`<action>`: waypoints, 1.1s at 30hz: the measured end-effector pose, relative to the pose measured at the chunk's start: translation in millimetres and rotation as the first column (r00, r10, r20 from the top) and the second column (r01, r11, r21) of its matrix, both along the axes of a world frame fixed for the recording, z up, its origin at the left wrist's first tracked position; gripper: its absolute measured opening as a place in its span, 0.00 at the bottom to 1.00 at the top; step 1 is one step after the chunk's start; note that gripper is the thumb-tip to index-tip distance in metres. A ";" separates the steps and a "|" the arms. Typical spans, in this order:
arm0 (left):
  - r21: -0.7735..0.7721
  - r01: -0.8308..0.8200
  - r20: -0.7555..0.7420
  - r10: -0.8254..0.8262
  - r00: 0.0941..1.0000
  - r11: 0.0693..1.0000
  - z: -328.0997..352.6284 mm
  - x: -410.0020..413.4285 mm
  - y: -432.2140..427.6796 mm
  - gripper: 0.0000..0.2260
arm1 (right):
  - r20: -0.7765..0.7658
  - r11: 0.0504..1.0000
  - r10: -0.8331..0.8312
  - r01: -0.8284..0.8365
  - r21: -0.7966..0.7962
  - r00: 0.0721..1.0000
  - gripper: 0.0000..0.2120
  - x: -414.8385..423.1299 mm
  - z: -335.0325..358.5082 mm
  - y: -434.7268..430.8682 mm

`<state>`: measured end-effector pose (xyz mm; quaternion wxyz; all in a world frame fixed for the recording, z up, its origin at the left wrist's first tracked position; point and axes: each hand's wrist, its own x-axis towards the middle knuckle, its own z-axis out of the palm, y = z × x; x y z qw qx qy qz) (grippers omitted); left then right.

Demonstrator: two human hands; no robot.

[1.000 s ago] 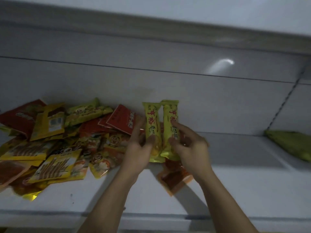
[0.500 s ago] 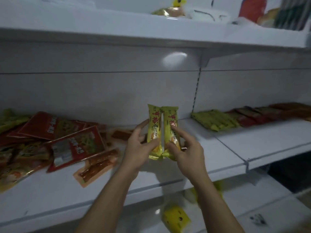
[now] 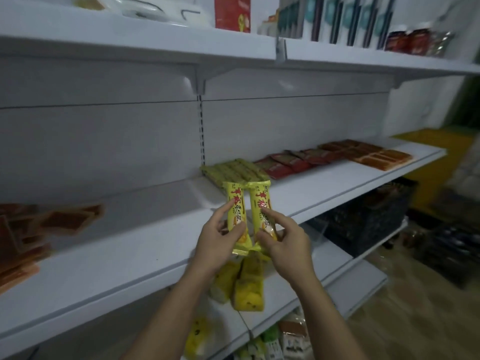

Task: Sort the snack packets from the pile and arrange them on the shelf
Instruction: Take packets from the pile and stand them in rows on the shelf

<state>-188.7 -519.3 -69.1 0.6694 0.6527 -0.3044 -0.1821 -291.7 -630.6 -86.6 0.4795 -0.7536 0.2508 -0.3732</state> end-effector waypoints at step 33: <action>0.379 -0.399 0.487 0.186 0.853 0.835 -25.7 16.5 -203.5 0.18 | -0.363 0.911 0.352 -0.405 -0.078 0.863 0.17 45.8 14.2 -265.0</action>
